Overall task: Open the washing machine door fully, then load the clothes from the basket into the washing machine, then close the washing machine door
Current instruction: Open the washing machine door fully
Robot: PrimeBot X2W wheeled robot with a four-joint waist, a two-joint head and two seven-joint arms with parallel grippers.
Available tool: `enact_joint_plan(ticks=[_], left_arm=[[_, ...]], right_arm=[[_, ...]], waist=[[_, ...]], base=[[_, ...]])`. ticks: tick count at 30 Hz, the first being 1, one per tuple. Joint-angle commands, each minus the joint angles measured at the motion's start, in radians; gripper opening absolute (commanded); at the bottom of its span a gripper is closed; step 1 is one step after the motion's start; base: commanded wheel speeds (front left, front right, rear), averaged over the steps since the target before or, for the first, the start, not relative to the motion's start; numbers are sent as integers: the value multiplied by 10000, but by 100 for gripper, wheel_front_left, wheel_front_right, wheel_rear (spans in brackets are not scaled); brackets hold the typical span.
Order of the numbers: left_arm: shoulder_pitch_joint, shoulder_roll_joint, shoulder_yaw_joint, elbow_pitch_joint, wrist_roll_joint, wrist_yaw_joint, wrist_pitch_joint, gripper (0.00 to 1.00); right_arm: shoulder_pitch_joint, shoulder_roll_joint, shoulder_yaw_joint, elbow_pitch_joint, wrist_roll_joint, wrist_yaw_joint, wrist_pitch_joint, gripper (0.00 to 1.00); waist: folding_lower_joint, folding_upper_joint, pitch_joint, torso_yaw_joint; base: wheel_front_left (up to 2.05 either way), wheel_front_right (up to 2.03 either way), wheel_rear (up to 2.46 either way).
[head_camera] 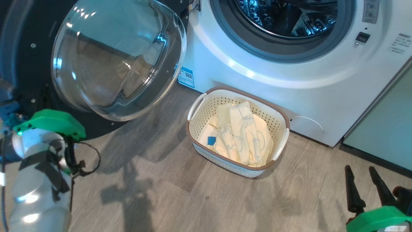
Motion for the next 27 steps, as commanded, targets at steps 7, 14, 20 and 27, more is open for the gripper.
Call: enact_joint_plan(ticks=[7,14,20,27], left_arm=[[200,-1,150,-606,842,-565,-106,26],[1209,-23,113,-1278,1059,-1298,-106,100],[2136,-229,-65,-2054,1318,-1528,-107,100],[2649,-345,-226,-2385,1361,-1721,-107,100]], right_arm=[[-18,48,172,-167,76,17,-97,100],[213,267,3,-426,-34,17,-97,100],[353,351,-183,-570,-97,17,-97,100],[446,422,-236,-618,-161,17,-97,100]], waist=[[0,0,-671,-189],[0,0,-1154,-886],[0,0,-1419,-1572],[0,0,-1627,-2352]], base=[[0,0,0],[0,0,0],[0,0,0],[0,0,0]])
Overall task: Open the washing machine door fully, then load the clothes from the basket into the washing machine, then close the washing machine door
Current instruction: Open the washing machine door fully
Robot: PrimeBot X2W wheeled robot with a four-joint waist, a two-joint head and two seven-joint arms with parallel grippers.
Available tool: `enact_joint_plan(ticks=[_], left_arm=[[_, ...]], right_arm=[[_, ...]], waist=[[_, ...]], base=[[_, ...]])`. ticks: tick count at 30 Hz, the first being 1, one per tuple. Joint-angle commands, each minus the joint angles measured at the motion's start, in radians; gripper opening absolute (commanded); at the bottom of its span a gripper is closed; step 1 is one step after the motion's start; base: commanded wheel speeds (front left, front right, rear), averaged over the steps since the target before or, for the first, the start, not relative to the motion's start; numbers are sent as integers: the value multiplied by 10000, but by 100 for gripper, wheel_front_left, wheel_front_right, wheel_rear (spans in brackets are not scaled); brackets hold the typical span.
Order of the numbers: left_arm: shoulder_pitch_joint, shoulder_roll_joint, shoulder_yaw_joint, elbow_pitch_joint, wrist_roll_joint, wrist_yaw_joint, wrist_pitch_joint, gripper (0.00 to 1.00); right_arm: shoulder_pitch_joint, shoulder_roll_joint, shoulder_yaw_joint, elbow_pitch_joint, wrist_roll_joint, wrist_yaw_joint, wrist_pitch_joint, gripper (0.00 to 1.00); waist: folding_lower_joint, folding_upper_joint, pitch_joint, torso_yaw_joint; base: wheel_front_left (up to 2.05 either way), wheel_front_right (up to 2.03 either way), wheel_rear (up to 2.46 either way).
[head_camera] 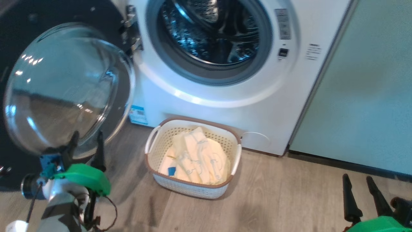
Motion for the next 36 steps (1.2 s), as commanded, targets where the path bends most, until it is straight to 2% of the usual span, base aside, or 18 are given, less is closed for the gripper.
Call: enact_joint_plan(ticks=[1,9,15,22,36], left_arm=[[-322,232,235,-371,99,-63,-91,100],[74,36,93,-471,63,-237,-91,100],[245,-206,99,-504,77,-279,-91,100],[318,-422,175,-457,157,-297,-91,100],[277,-361,155,-112,48,-341,-91,100]], right_arm=[[-108,-78,151,-349,-84,17,-97,100],[-1,-93,131,-432,-172,17,-97,100],[83,-144,41,-487,-220,17,-97,100],[138,-134,-50,-502,-257,17,-97,100],[158,-174,-59,-777,-449,17,-97,100]], waist=[[1,0,-136,-320],[1,0,-280,-1360],[1,0,-379,-1826],[1,0,-475,-2048],[1,0,-532,-2194]], base=[[0,0,0],[0,0,0],[0,0,0],[0,0,0],[0,0,0]])
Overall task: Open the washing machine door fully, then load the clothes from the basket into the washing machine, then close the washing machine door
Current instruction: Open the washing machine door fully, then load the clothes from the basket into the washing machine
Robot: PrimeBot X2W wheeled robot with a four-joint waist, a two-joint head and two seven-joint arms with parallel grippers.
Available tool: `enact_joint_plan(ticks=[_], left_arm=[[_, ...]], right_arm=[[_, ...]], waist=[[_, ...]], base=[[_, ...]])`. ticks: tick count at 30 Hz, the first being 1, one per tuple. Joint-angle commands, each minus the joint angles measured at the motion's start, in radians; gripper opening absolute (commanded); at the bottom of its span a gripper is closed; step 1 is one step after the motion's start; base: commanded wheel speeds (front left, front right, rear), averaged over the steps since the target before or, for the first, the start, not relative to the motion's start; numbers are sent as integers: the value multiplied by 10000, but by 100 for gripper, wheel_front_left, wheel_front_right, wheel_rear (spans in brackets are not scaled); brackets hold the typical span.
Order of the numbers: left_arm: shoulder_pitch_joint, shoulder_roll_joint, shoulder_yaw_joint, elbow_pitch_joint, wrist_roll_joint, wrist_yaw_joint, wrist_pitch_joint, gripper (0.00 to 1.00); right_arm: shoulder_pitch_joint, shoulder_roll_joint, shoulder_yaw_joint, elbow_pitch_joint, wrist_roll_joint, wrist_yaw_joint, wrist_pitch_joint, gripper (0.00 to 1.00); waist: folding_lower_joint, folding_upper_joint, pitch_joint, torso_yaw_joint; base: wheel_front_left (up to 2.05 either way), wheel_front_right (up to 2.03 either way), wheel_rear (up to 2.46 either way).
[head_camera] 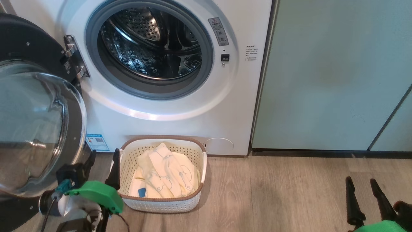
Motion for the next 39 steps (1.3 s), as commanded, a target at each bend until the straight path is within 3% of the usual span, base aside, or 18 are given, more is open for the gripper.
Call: enact_joint_plan(ticks=[1,25,39], left_arm=[[-429,249,281,-224,-47,-5,-91,100],[-550,300,-292,-92,-247,-12,-91,100],[-594,379,-511,-65,-467,-13,-91,100]], right_arm=[[-217,-222,174,-410,-107,17,-97,100],[-223,-248,299,-319,-98,17,-97,100],[-231,-221,353,-280,-57,17,-97,100]], waist=[[0,-1,9,8],[0,-1,53,54],[0,-1,179,74]], base=[[0,0,0],[5,-2,-2],[158,-125,-33]])
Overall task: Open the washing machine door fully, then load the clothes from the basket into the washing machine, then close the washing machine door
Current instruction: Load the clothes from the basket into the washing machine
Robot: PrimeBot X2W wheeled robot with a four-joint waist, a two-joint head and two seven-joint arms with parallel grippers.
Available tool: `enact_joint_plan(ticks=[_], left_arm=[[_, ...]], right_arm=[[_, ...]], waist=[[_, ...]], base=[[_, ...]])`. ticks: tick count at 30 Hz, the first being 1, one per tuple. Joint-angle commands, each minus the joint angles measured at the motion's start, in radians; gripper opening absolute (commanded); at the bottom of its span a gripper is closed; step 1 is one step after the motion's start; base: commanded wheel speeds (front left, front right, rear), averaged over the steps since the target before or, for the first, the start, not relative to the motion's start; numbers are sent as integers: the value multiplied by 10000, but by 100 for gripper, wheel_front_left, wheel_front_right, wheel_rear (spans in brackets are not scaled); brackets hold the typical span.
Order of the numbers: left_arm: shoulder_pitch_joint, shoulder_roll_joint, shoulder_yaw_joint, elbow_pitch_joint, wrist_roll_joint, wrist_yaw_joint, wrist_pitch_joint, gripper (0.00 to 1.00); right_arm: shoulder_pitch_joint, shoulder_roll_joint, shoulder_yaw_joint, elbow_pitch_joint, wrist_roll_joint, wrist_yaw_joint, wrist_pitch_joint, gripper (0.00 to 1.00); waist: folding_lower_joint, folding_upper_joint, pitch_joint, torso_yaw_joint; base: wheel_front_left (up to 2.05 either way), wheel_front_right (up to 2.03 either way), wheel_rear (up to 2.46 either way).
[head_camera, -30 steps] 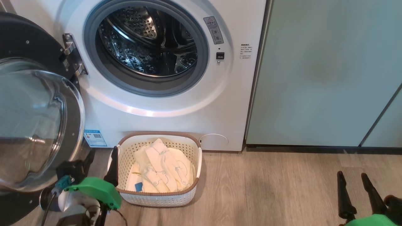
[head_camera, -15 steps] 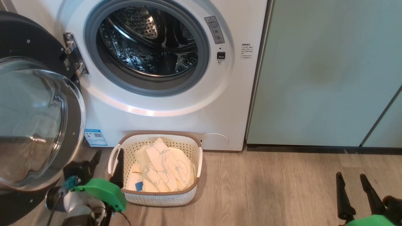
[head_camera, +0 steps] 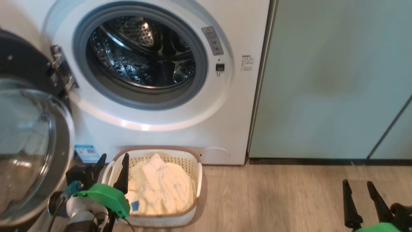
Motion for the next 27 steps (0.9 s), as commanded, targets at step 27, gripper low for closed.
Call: enact_joint_plan(ticks=[27], left_arm=[[-529,305,232,-385,-346,-9,-92,100]], right_arm=[[-386,-150,107,-482,-25,17,-97,100]], waist=[[0,-1,171,81]], base=[[73,-62,-12]])
